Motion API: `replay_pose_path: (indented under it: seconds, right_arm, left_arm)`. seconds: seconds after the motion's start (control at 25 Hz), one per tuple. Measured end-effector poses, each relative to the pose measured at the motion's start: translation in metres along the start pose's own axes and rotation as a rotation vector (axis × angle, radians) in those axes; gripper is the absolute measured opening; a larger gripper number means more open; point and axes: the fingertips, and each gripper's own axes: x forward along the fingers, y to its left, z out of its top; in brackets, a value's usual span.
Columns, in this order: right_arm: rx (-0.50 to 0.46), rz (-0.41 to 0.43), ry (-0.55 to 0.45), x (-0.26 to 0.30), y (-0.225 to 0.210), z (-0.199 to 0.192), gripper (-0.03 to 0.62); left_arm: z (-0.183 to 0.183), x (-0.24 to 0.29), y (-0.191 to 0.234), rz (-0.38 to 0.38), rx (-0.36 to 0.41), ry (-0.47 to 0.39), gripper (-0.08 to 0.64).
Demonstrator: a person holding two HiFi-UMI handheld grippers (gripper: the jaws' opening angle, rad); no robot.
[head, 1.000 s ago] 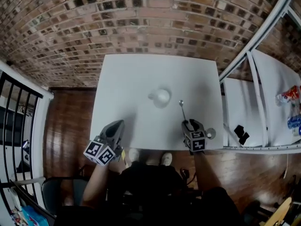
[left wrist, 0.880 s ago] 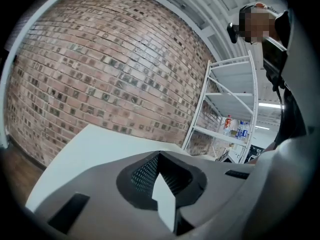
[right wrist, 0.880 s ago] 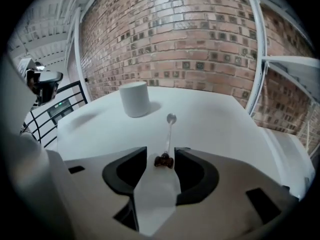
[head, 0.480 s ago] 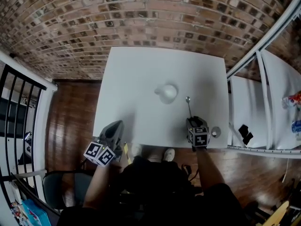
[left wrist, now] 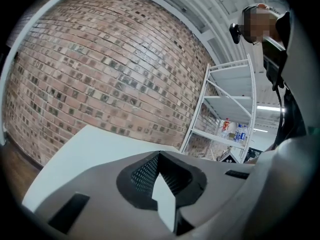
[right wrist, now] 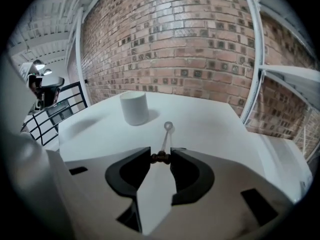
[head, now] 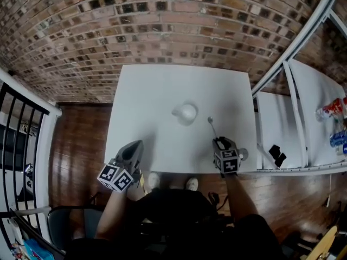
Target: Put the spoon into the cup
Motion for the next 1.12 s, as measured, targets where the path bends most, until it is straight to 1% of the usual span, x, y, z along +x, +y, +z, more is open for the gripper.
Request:
replay_pose_path:
  seconds: [0.32,0.56,0.76,0.92,1.04,1.12]
  right_arm:
    - [-0.024,-0.011,-0.162,-0.038,0.001,0.059,0.131]
    - [-0.061,-0.007,-0.237,-0.053,0.009,0.092,0.131]
    - [-0.11,0.075,-0.243,-0.052,0.034,0.108,0.132]
    - [-0.139,0.159,-0.242,-0.043,0.063,0.118,0.132]
    - [-0.151,0.205,-0.203,-0.034,0.077,0.116,0.132]
    - [-0.156,0.219,-0.172,-0.029,0.081,0.115,0.132]
  left_arm:
    - [0.011,0.013,-0.012,-0.065,0.027,-0.017,0.003]
    - [0.032,0.026,-0.013,-0.105,0.058,-0.058,0.005]
    - [0.042,0.027,-0.013,-0.112,0.064,-0.086,0.005]
    - [0.046,0.019,-0.007,-0.092,0.062,-0.099,0.005]
    - [0.046,0.011,0.001,-0.064,0.058,-0.108,0.005]
    - [0.046,0.005,0.005,-0.046,0.053,-0.114,0.005]
